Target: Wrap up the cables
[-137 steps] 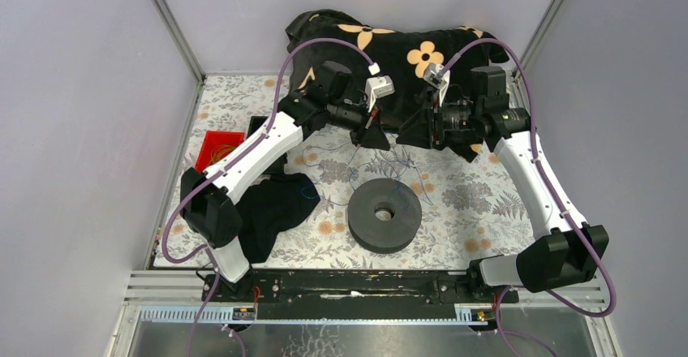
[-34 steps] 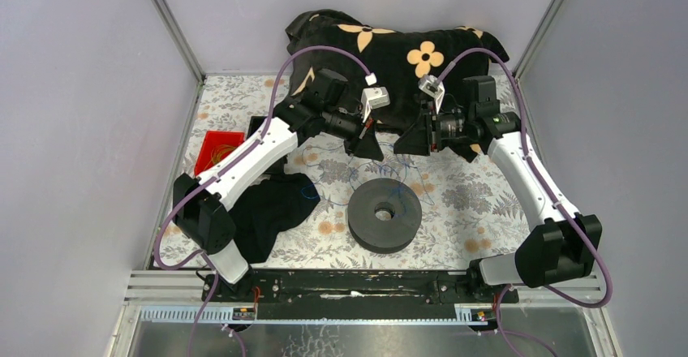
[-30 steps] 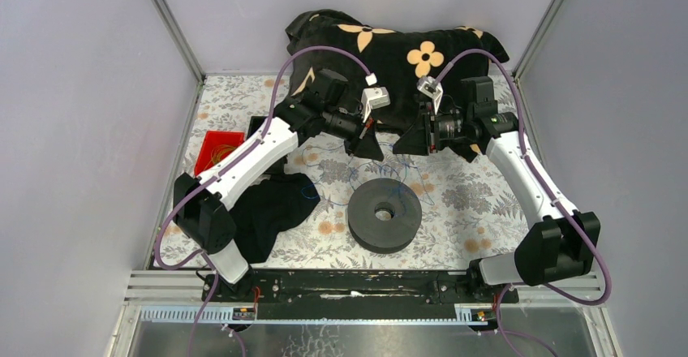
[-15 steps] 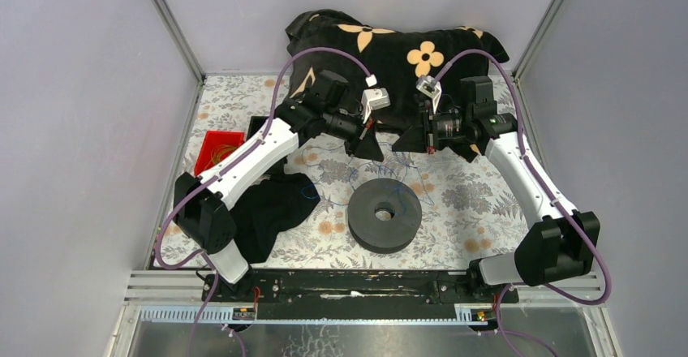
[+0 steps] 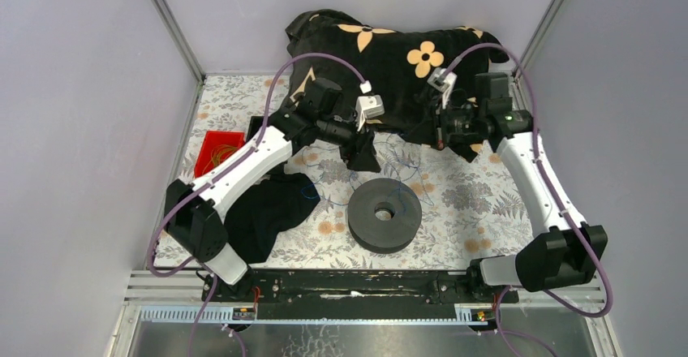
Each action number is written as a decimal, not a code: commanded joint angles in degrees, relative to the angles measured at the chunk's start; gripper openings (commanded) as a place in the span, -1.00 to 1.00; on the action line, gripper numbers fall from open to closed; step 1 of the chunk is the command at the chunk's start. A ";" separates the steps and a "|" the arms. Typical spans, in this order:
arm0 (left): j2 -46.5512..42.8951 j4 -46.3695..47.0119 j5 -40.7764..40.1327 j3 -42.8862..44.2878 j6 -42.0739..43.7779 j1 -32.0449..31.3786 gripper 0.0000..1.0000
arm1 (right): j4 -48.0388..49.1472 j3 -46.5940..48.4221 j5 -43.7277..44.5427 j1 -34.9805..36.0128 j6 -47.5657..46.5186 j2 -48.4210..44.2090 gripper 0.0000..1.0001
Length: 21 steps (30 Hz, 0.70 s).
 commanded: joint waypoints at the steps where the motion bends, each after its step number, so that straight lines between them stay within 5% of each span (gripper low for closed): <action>1: -5.24 5.04 -4.02 -3.85 4.90 -0.14 0.46 | -5.22 8.74 10.01 -7.61 -2.32 -2.91 -1.00; 8: -8.10 6.87 -7.93 -6.37 5.49 0.04 0.74 | -12.08 32.44 19.13 -26.13 -2.49 4.02 -1.00; 13: -8.95 5.08 -7.86 -9.23 10.90 -0.49 0.82 | -4.95 30.37 34.47 -27.10 -4.54 1.13 -1.00; 21: -5.84 -0.95 -9.48 -14.21 29.11 -7.88 0.92 | -5.75 14.80 13.17 -26.92 -2.14 -1.04 -1.00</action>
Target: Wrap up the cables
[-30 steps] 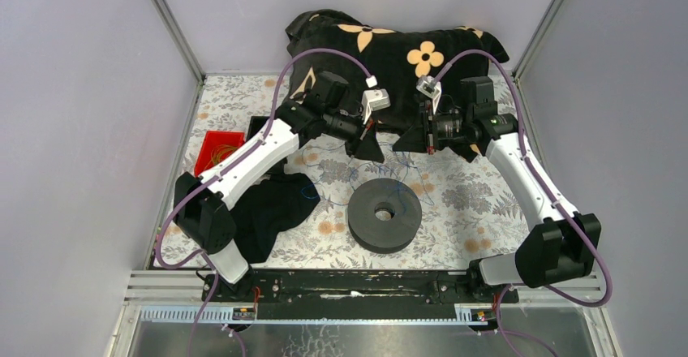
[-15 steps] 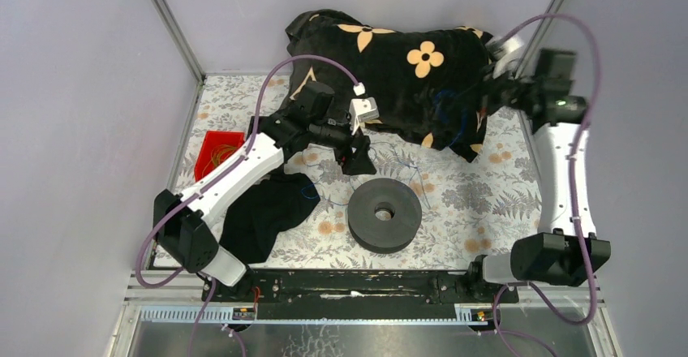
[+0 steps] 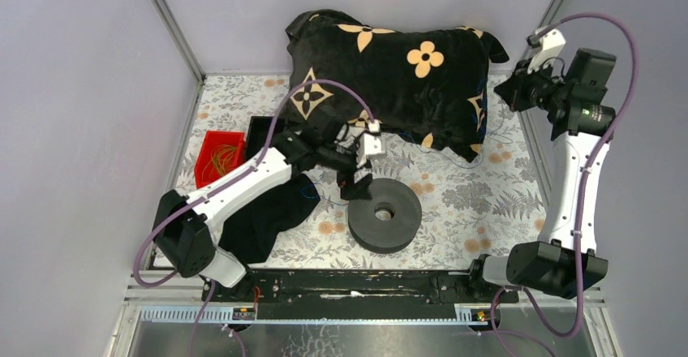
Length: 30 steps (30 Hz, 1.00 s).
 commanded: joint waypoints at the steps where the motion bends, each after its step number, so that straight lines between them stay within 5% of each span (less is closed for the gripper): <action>1: 2.92 -3.91 -1.16 -1.48 13.78 -4.46 0.95 | -0.21 -7.35 -11.21 0.43 1.26 0.65 -1.00; 11: 11.73 -9.02 -9.52 -0.35 23.98 -14.79 1.00 | 6.54 -23.32 -18.44 0.72 6.22 -1.69 -1.00; 21: 17.51 -10.01 -17.30 -0.50 25.44 -20.21 1.00 | 6.88 -24.04 -21.52 0.70 6.81 -0.49 -1.00; 30: 16.55 -11.97 -13.96 0.33 24.77 -20.88 1.00 | 7.41 -24.79 -21.72 0.65 6.90 -0.27 -1.00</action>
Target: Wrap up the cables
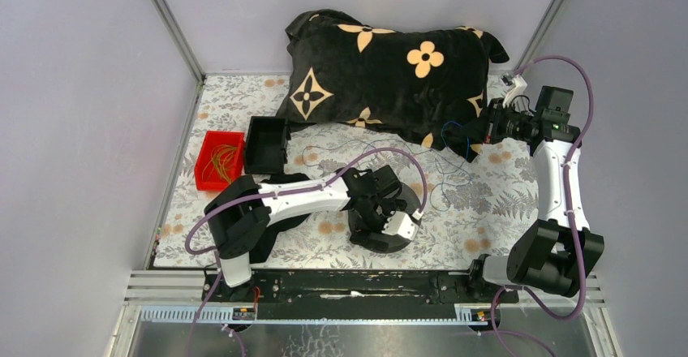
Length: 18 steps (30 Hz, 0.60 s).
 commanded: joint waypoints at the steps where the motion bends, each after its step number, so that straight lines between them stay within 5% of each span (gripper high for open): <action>1: -1.70 -1.75 1.40 0.81 0.83 -0.37 1.00 | 1.71 0.04 -2.33 0.37 0.67 -0.86 -1.00; 12: -0.49 1.03 -4.36 -2.25 0.79 -1.14 0.96 | 1.78 -0.39 -2.85 0.37 1.12 -1.08 -1.00; 18: 1.14 2.11 -7.25 -1.67 -3.09 -2.53 0.49 | 1.82 0.05 -2.38 0.38 1.45 -1.74 -1.00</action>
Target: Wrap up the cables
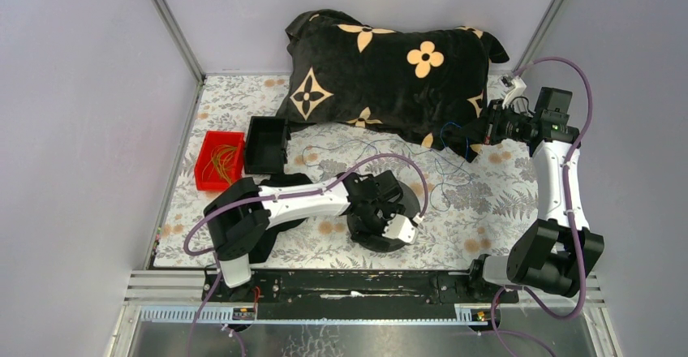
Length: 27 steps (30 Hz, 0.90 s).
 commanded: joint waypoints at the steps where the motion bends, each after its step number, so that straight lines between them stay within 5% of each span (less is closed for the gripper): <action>1: 1.36 0.47 -2.93 0.43 -3.14 -1.27 0.37 | 1.59 0.99 -1.76 0.38 1.01 -1.69 -1.00; 7: -1.02 -6.96 3.61 9.15 -8.01 -0.81 -0.12 | 2.44 3.90 -0.23 0.78 3.24 -0.90 -1.00; 13: -4.39 -7.75 24.19 14.99 -15.57 5.20 -0.37 | 3.75 7.55 4.10 2.51 5.56 -0.99 -1.00; 17: -6.48 -0.34 36.83 14.91 -28.43 9.77 -0.44 | 3.67 10.20 8.14 3.20 5.95 -0.48 -1.00; 22: -9.37 28.71 45.50 4.86 -60.10 14.68 -0.45 | 3.82 12.39 9.83 3.83 5.96 0.10 -1.00; 27: -7.02 84.09 47.11 -9.65 -103.88 19.58 -0.47 | 5.82 9.32 7.92 6.66 4.83 -1.48 -1.00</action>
